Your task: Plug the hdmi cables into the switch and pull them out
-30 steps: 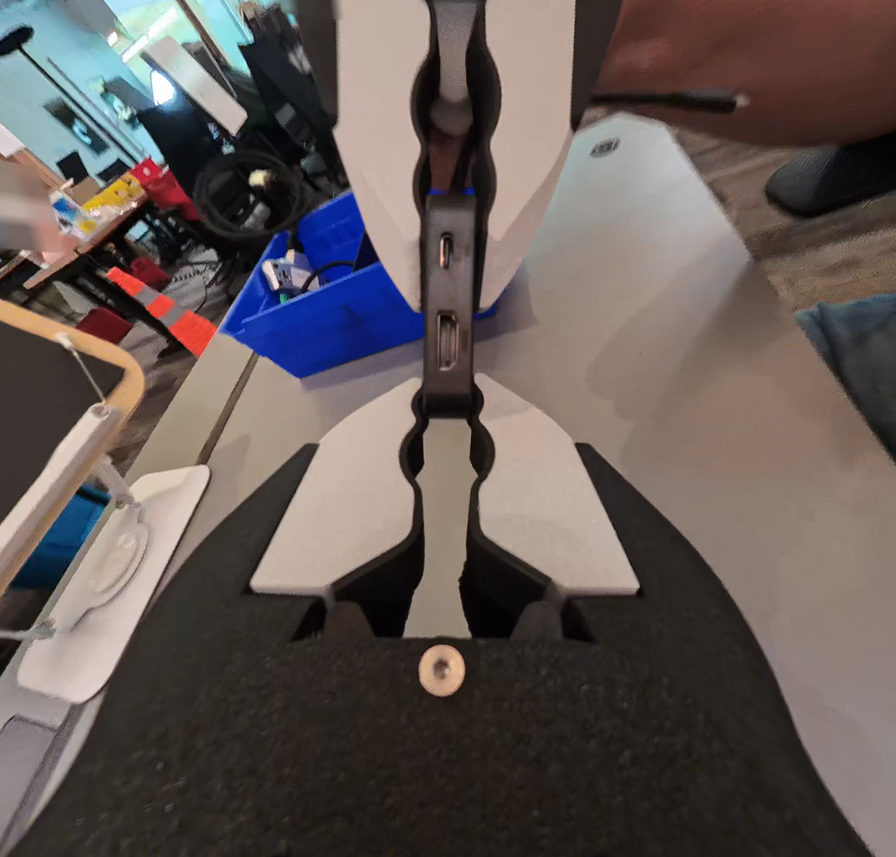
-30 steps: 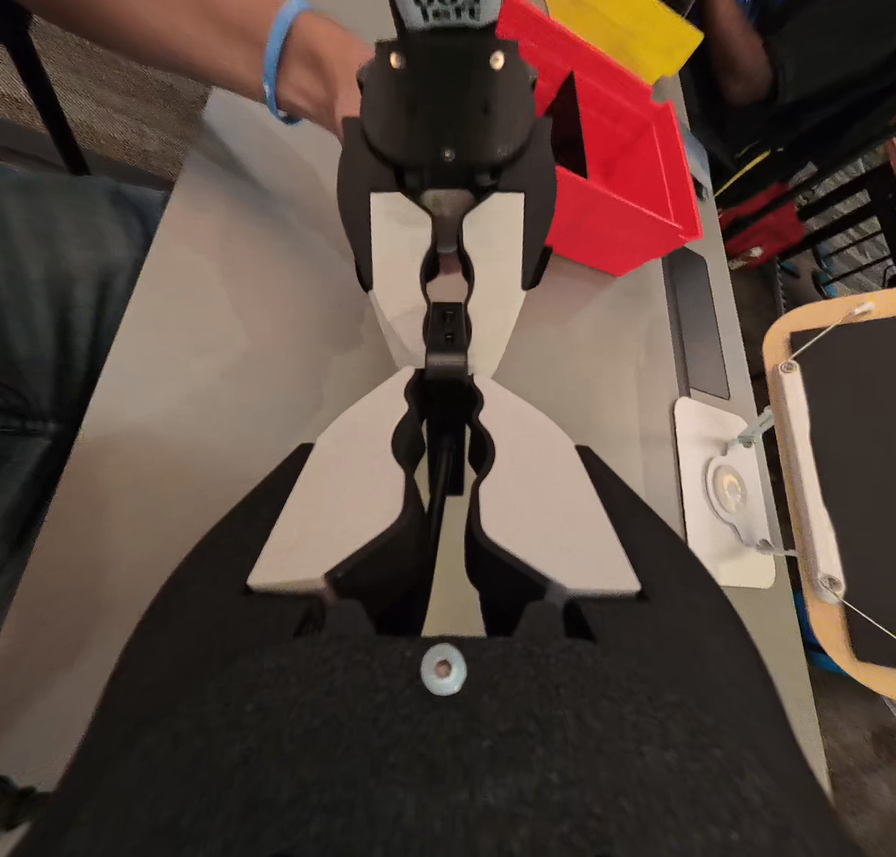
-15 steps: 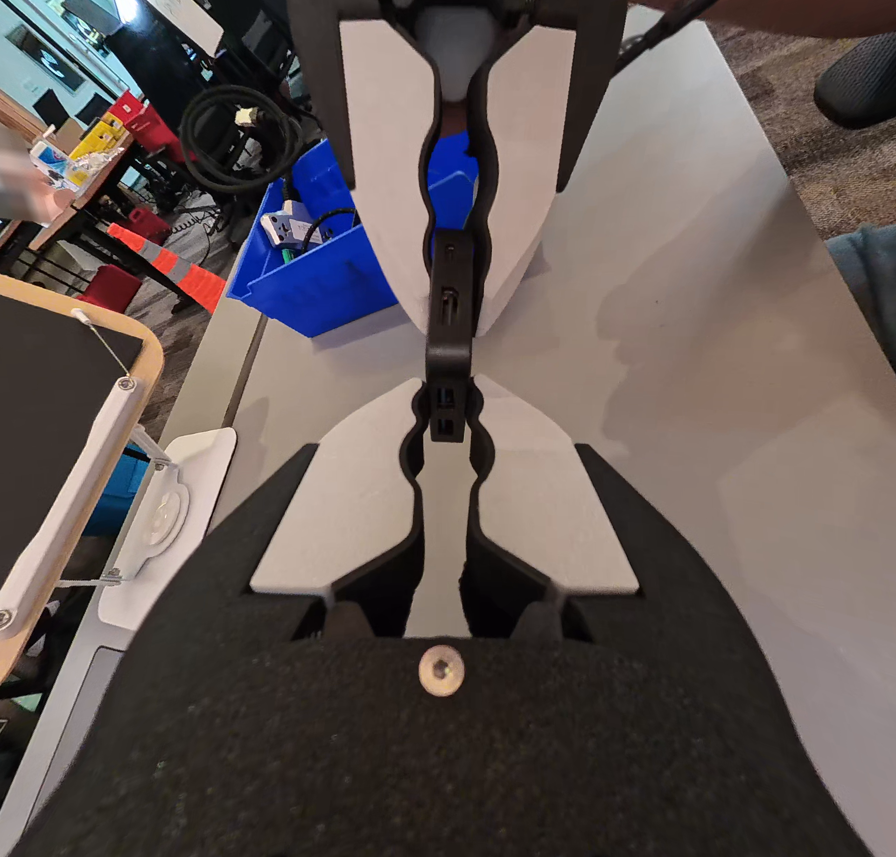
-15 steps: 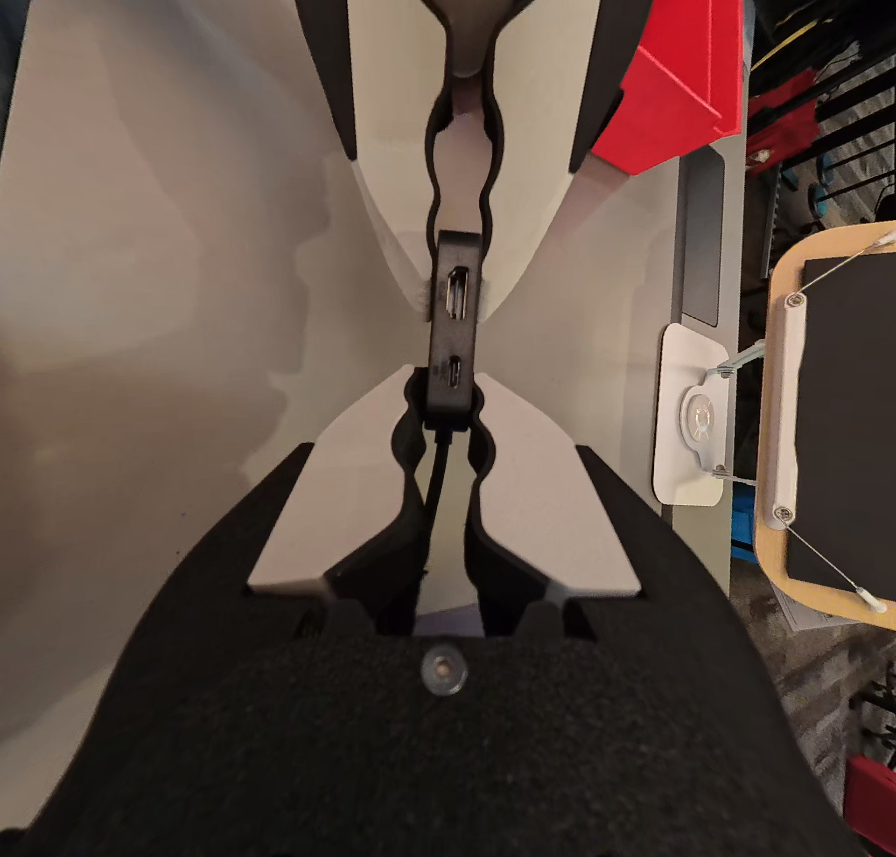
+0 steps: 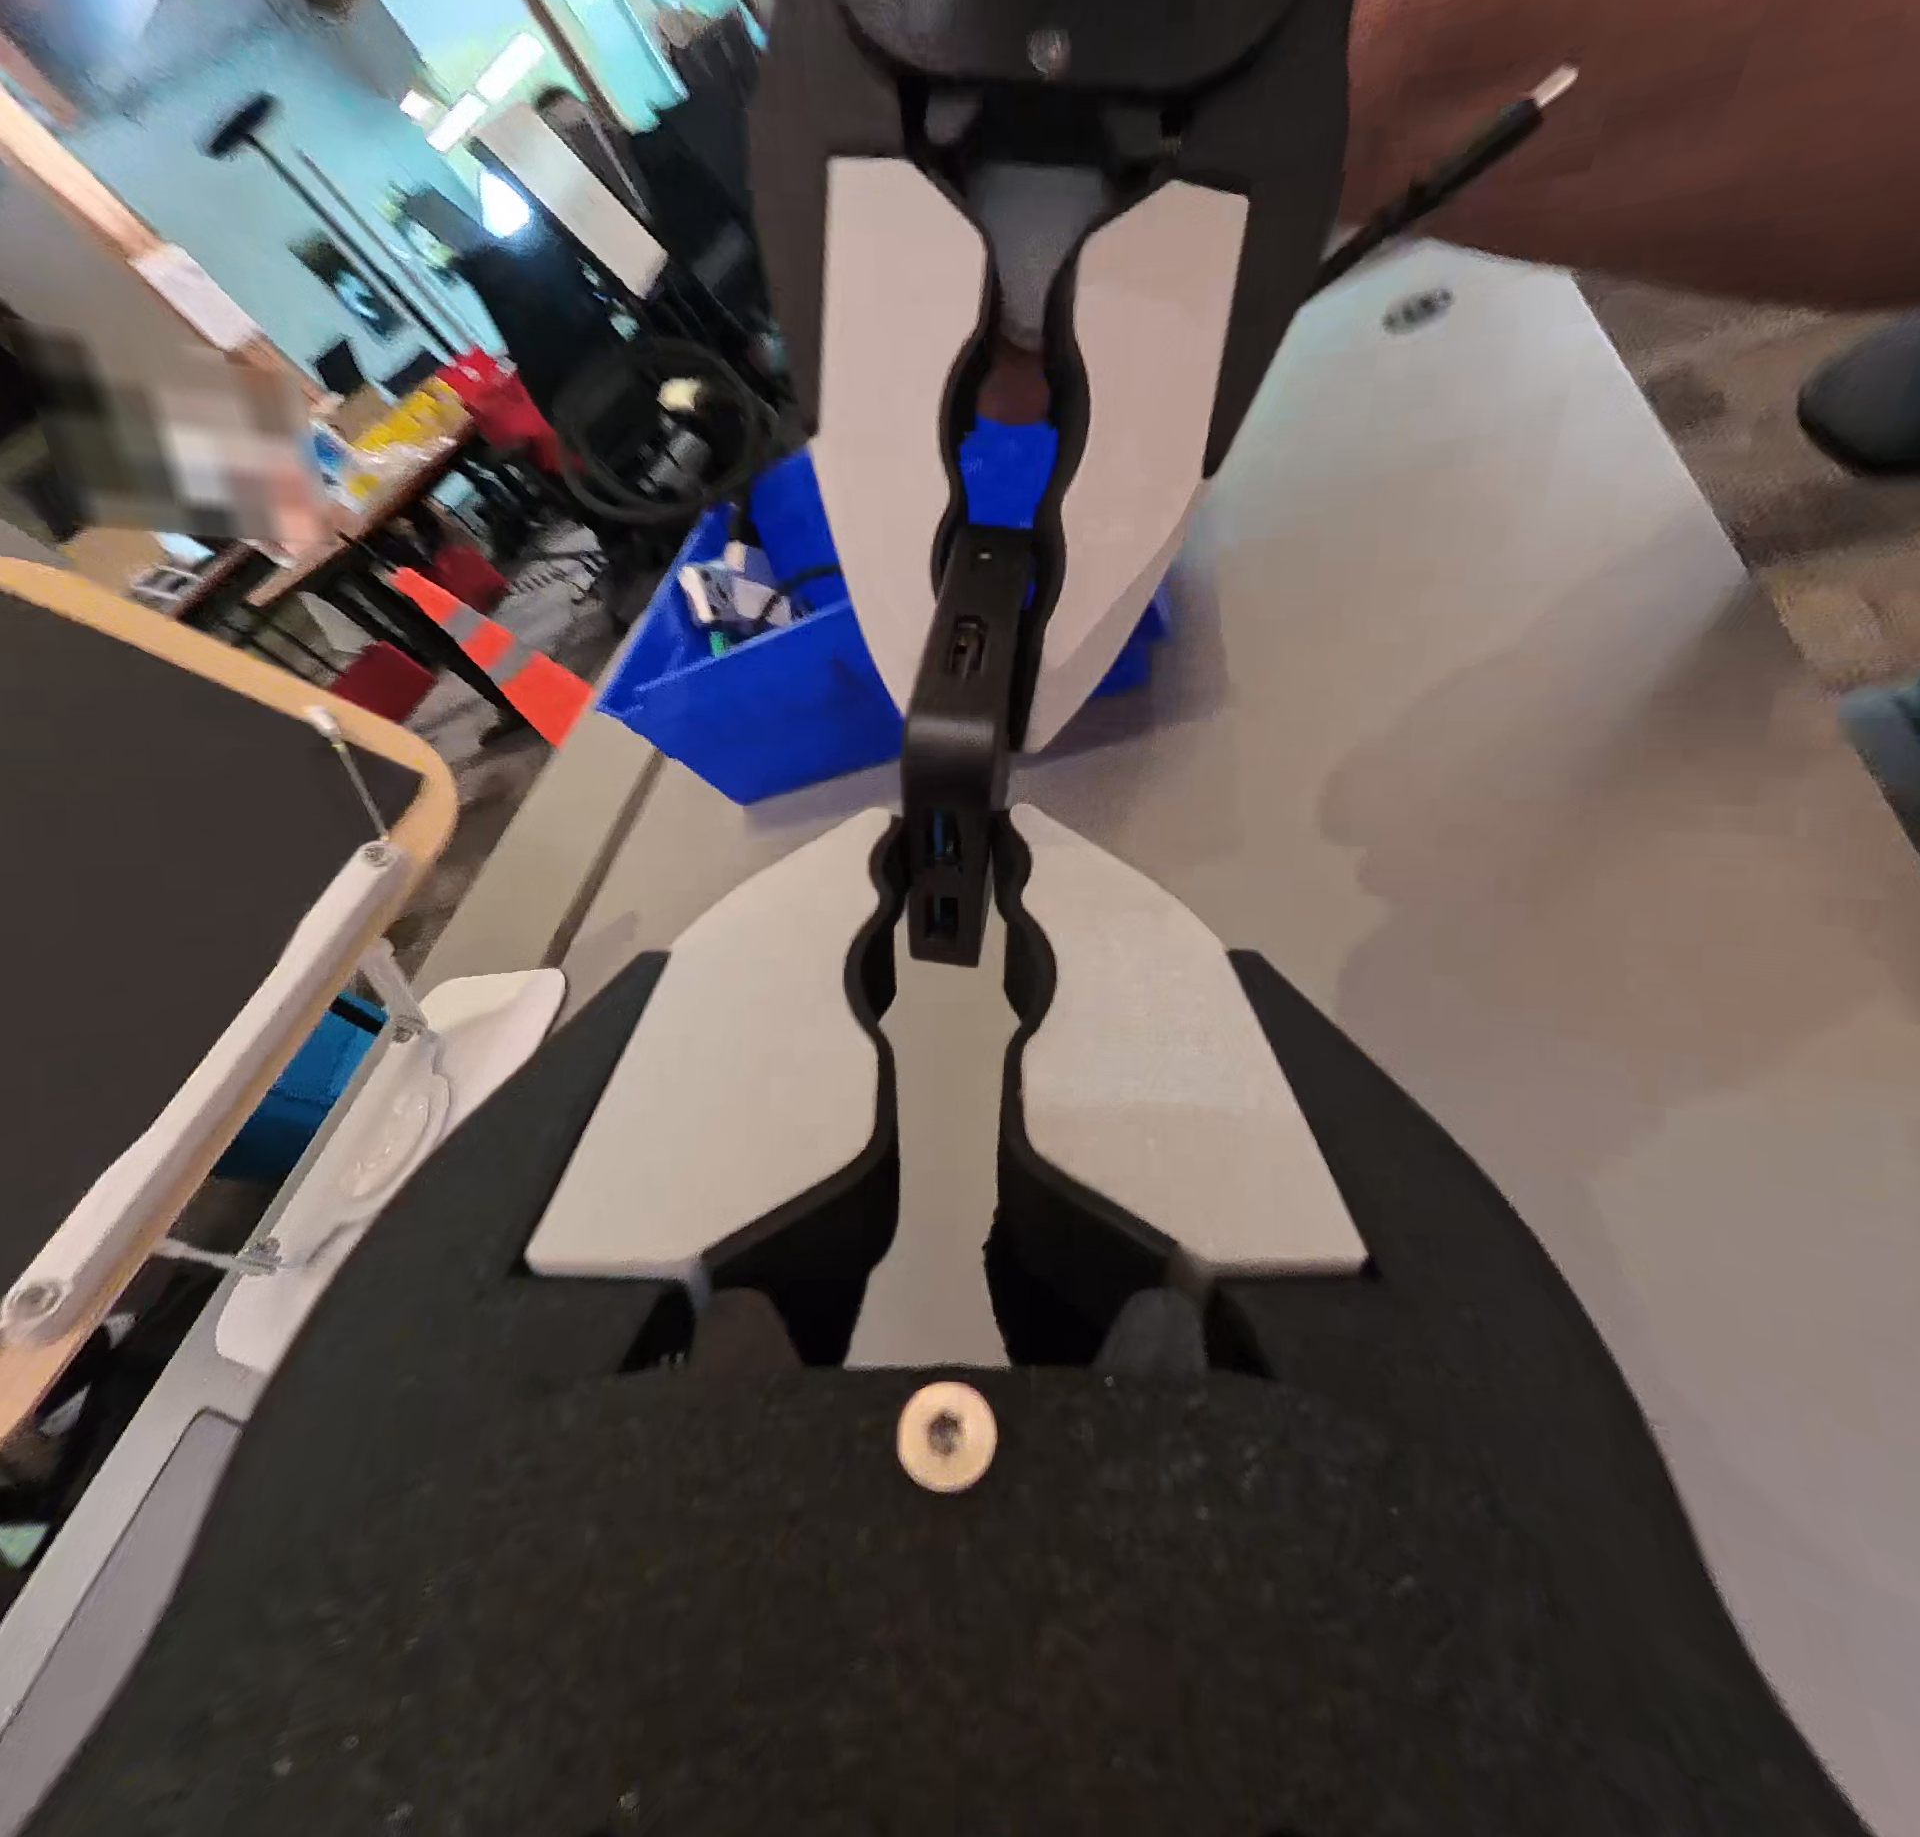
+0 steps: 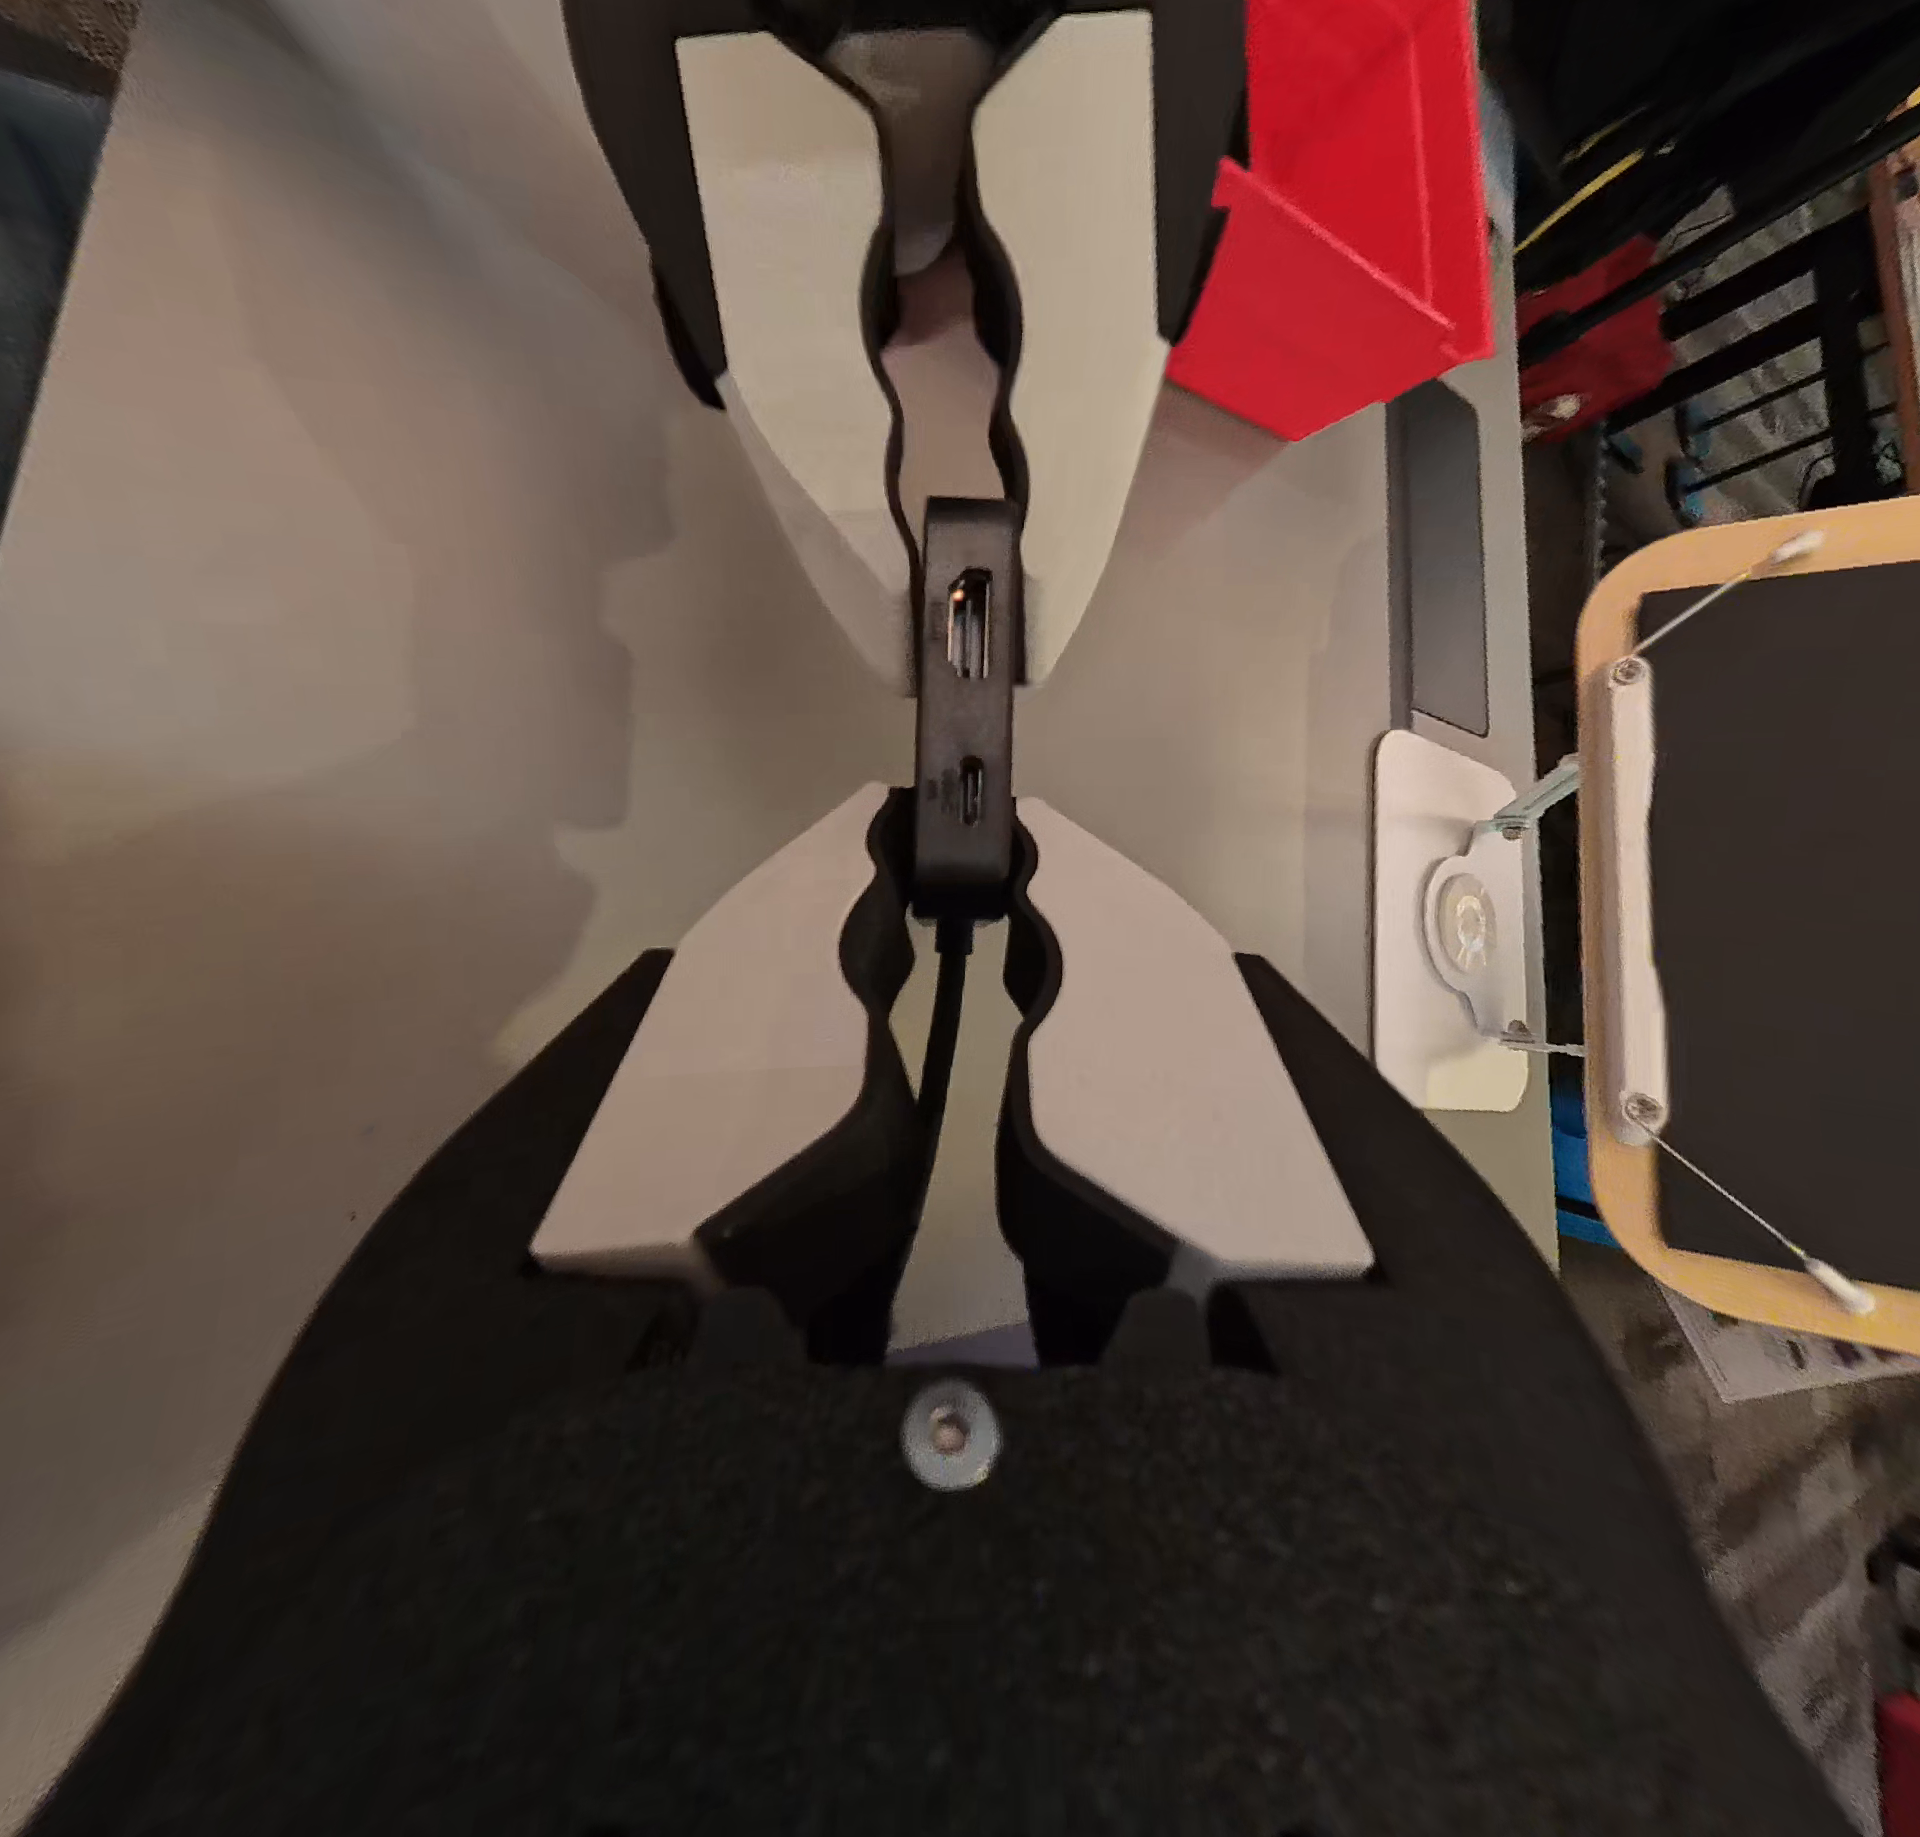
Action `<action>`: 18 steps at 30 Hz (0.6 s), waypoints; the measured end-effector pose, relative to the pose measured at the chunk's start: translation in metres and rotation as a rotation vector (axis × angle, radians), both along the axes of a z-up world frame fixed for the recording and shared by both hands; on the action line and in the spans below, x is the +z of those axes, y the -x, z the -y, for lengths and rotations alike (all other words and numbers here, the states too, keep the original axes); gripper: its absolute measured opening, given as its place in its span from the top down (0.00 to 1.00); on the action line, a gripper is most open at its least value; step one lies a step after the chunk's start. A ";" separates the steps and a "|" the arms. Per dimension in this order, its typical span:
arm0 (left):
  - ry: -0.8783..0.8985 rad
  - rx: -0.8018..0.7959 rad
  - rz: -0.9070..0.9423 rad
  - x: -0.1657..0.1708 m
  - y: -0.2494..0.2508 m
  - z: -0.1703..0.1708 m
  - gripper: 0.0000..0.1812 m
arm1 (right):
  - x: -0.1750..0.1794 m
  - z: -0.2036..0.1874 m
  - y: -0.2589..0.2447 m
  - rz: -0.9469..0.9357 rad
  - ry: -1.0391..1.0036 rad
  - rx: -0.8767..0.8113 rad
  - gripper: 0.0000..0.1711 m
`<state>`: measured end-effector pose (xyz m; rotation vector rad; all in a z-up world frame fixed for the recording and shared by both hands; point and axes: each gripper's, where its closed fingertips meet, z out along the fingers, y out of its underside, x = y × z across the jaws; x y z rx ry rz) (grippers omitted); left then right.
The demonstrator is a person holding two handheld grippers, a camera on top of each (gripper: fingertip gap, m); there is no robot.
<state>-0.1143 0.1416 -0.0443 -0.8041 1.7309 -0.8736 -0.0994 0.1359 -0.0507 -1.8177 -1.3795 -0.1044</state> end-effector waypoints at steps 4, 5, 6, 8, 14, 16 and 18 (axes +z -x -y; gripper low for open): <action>0.240 0.173 -0.088 -0.007 0.025 -0.014 0.77 | 0.003 -0.005 -0.019 0.135 -0.069 -0.090 0.91; 0.376 0.204 -0.098 -0.008 0.035 -0.011 0.72 | 0.005 -0.006 -0.020 0.151 -0.085 -0.103 0.91; 0.523 0.210 -0.090 -0.009 0.046 -0.004 0.69 | 0.008 -0.007 -0.021 0.163 -0.107 -0.112 0.91; 0.758 0.244 -0.031 -0.017 0.070 0.008 0.70 | 0.010 -0.010 -0.023 0.217 -0.141 -0.138 0.91; 0.642 0.578 0.023 -0.057 0.133 0.007 0.67 | 0.012 -0.018 -0.027 0.302 -0.219 -0.168 0.91; 0.553 0.665 0.033 -0.057 0.147 -0.004 0.62 | 0.012 -0.022 -0.034 0.334 -0.241 -0.185 0.91; 0.568 0.669 0.024 -0.062 0.153 -0.009 0.60 | 0.014 -0.025 -0.039 0.342 -0.247 -0.193 0.91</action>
